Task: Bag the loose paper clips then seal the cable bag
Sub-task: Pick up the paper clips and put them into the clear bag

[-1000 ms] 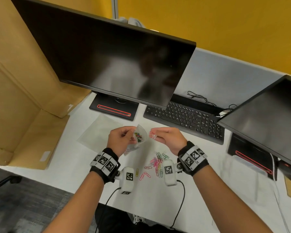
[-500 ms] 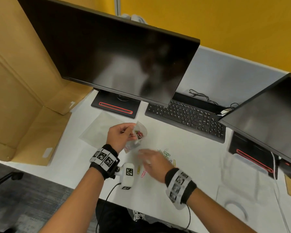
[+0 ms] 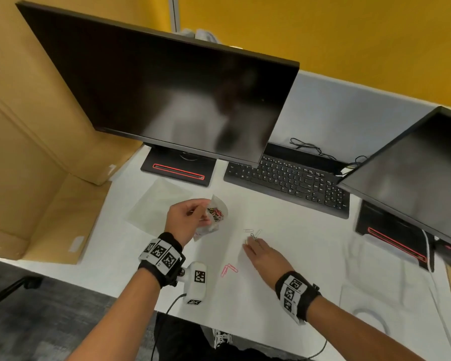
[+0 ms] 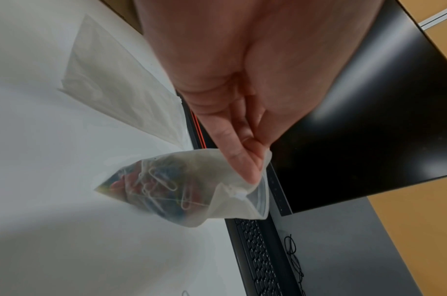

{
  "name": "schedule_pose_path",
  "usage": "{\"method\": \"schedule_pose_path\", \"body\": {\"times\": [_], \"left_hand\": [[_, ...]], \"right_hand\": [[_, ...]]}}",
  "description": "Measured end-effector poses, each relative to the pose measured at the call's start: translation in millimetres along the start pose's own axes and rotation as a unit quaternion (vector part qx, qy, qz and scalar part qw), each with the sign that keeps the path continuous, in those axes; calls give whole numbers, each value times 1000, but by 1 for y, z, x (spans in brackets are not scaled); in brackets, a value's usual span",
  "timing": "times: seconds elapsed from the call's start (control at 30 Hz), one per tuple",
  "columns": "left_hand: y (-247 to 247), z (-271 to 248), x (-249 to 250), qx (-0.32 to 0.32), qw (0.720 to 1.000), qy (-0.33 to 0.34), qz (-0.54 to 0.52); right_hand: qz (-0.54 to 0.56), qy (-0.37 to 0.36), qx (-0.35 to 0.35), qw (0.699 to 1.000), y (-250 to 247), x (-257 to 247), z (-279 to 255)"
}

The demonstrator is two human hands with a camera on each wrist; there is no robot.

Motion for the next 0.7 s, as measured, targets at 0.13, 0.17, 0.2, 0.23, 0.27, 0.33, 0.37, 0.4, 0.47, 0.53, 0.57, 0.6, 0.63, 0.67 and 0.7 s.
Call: {"method": "schedule_pose_path", "body": {"times": [0.13,0.17,0.2,0.23,0.27,0.33,0.37,0.4,0.47,0.53,0.57,0.6,0.63,0.67,0.7], "left_hand": [[7,-3,2,-6,1000,-2,-4],[10,-4,3,-9,1000,-6,-12],[13,-6,5,-13,1000,-9,-20],[15,-7,5,-14,1000,-11,-26],[16,-7,6,-13,1000,-10,-27],[19,-6,5,-9,1000,-3,-16],[20,-6,5,-9,1000,-1,-10],[22,-6,4,-10,1000,-2,-9],[26,-6,3,-12,1000,-7,-13],[30,-7,4,-13,1000,-6,-15],[31,-7,3,-13,1000,-5,-13],[32,-6,3,-14,1000,-3,-9],[32,-6,3,-15,1000,-1,-6],[33,-6,2,-17,1000,2,-3],[33,-6,3,-19,1000,4,-1]], "right_hand": [[62,42,-20,997,-21,13,13],[97,64,1,993,-23,24,16],[151,97,37,983,-30,35,16],[227,140,80,961,-41,46,13],[301,180,132,927,-53,57,8],[423,209,210,856,-78,65,0],[484,211,226,819,-88,64,0],[538,207,236,782,-98,62,1],[598,189,260,735,-118,52,8],[607,166,272,728,-132,39,19],[596,158,271,739,-136,31,25],[583,153,266,752,-138,24,32],[572,148,260,764,-138,16,38],[560,143,253,775,-138,9,44],[538,138,246,795,-137,4,49]]}}
Point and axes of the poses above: each hand's wrist, its own z-axis towards the middle knuckle, its own y-axis out of the palm, x = y × z, the point moved 8 cm from there along z, towards the middle knuckle, and after that the axes turned 11 degrees about z, right-handed, at the moved point
